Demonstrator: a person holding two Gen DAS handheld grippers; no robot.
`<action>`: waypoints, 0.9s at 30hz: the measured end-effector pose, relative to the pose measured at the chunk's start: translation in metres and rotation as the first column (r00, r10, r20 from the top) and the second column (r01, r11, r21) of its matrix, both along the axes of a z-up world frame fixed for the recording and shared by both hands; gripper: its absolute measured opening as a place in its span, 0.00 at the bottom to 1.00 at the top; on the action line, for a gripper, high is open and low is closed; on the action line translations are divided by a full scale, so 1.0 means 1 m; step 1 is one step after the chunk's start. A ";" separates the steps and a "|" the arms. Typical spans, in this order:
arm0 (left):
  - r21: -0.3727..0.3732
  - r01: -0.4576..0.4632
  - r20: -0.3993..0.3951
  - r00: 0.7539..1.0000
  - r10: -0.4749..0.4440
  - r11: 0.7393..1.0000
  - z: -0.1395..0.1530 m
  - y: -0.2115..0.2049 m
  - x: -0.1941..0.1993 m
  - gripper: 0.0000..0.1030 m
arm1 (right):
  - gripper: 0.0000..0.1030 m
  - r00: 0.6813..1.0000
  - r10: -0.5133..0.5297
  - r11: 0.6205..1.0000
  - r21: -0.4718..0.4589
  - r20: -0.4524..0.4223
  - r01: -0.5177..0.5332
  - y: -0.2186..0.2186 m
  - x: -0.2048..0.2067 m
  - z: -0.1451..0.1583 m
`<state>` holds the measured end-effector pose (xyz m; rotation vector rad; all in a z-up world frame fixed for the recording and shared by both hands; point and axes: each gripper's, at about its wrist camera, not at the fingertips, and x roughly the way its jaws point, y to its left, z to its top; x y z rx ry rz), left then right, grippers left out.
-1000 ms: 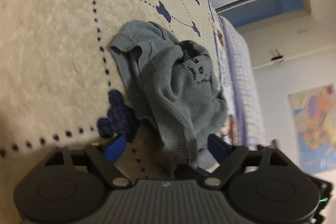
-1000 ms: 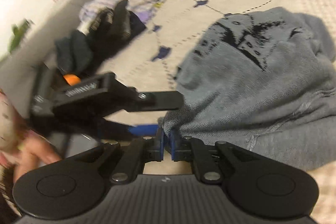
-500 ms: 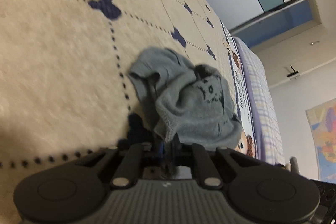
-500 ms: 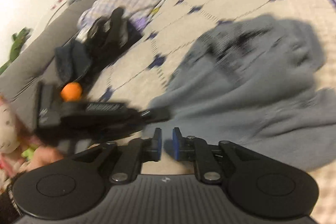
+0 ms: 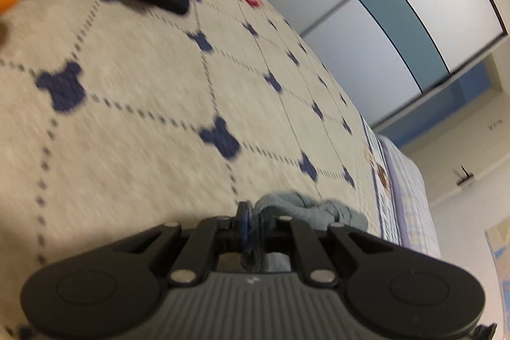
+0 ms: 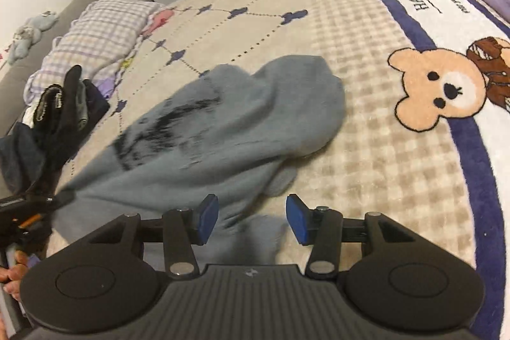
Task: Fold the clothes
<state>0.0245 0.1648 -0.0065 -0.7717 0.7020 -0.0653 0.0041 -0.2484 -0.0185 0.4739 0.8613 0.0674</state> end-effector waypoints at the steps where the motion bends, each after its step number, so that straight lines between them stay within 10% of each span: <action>1: 0.016 -0.016 0.008 1.000 0.016 1.000 0.002 0.006 0.001 0.07 | 0.49 1.000 -0.001 1.000 -0.006 -0.004 0.000 0.000 0.003 -0.002; 9: 0.276 -0.137 0.135 0.986 0.103 0.951 0.020 0.026 0.018 0.01 | 0.50 0.999 -0.019 0.999 -0.034 -0.051 0.017 0.001 0.027 -0.016; 19: 0.095 0.017 -0.051 0.999 -0.013 0.995 -0.012 0.027 0.016 0.29 | 0.50 0.998 -0.028 0.999 -0.037 -0.060 0.026 0.008 0.036 -0.024; 27: -0.096 0.173 -0.173 0.967 -0.187 0.980 -0.032 0.003 -0.014 0.44 | 0.50 1.000 -0.017 0.995 -0.100 -0.020 0.015 0.016 0.036 -0.022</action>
